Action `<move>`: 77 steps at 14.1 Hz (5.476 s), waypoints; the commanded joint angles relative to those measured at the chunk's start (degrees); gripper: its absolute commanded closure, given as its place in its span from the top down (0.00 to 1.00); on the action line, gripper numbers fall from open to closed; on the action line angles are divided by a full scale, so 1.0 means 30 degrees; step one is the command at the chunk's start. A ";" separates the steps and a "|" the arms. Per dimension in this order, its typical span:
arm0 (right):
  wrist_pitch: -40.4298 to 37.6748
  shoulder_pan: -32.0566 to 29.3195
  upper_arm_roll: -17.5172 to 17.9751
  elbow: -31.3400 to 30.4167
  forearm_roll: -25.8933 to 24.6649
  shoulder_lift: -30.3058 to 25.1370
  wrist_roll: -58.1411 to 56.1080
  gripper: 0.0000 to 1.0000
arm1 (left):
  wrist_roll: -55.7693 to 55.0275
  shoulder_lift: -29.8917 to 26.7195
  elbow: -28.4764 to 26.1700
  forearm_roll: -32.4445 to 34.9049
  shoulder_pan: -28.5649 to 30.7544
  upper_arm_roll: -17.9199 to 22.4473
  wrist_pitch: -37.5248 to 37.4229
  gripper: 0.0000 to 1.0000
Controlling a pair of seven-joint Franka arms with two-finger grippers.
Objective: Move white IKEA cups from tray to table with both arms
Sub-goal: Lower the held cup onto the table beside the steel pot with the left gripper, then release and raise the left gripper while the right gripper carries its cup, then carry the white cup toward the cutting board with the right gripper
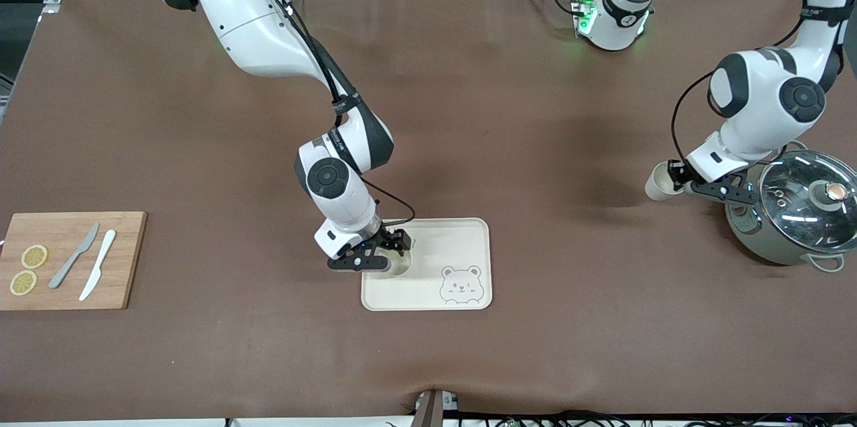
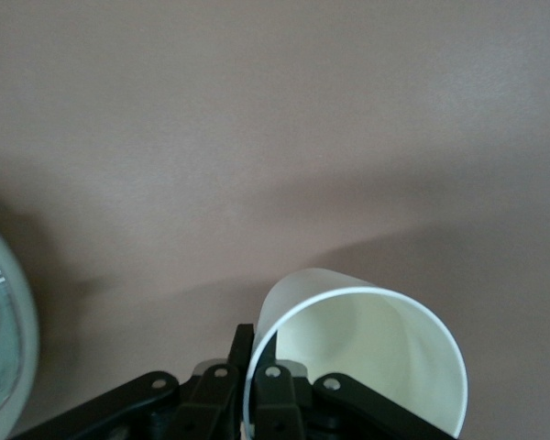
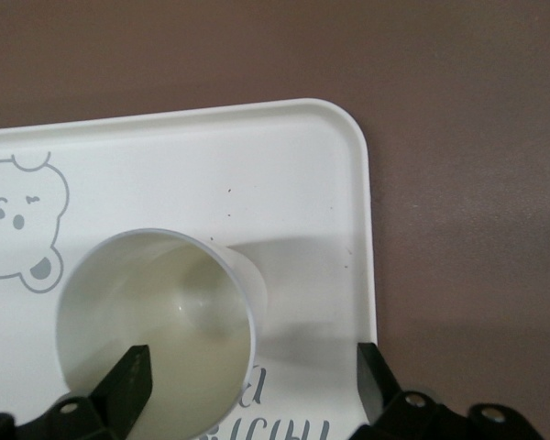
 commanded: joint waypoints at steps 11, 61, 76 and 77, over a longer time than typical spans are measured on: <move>0.0042 0.0164 -0.0199 0.0423 -0.0121 0.0266 0.0442 0.14 | 0.0099 0.2849 0.0084 -0.1302 -0.0094 -0.1068 0.4242 0.00; -0.7256 -1.0939 -0.0112 0.0100 0.1168 -0.3574 -2.2873 0.00 | -0.4413 -0.0872 1.6929 -0.0775 -0.4166 0.2299 -1.7643 1.00; -0.4354 -1.1233 -0.0111 -0.0573 0.1169 -0.1317 -2.3288 0.00 | -0.6053 -0.1399 1.6958 -0.0426 -0.4224 0.1948 -1.7995 1.00; -0.4236 -1.1175 -0.0111 -0.0573 0.1169 -0.1258 -2.3288 0.00 | -0.6083 -0.1341 1.6929 0.0098 -0.4283 0.1890 -1.7995 1.00</move>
